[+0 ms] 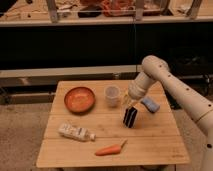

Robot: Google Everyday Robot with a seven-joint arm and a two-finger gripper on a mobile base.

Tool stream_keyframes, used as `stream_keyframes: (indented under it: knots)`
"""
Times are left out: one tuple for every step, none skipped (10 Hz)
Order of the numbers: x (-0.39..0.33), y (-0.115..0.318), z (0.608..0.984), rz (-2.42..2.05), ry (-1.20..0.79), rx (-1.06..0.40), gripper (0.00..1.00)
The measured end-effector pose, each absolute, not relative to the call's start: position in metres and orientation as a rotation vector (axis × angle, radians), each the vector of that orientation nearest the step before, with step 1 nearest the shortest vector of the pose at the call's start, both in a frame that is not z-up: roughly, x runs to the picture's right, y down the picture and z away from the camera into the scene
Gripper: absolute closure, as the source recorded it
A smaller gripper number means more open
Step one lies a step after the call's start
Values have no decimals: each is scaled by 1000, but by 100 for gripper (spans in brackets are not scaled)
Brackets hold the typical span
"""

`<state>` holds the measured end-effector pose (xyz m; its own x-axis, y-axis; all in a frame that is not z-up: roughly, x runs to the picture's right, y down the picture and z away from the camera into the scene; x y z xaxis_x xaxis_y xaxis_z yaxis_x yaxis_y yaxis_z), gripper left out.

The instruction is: Knock the eraser over

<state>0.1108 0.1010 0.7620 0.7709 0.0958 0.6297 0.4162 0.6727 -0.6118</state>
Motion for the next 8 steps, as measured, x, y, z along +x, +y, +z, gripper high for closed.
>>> stream_keyframes:
  knots:
    - [111, 101, 763, -199, -684, -828, 100]
    - [111, 101, 763, -201, -684, -828, 100]
    - [111, 101, 764, -203, -683, -830, 100]
    - [111, 101, 765, -207, -683, -831, 100]
    - [111, 101, 765, -210, -682, -832, 100]
    - [111, 101, 766, -212, -683, -833, 100]
    - [111, 101, 766, -216, -683, -834, 100]
    - [110, 100, 767, -219, -683, -833, 100]
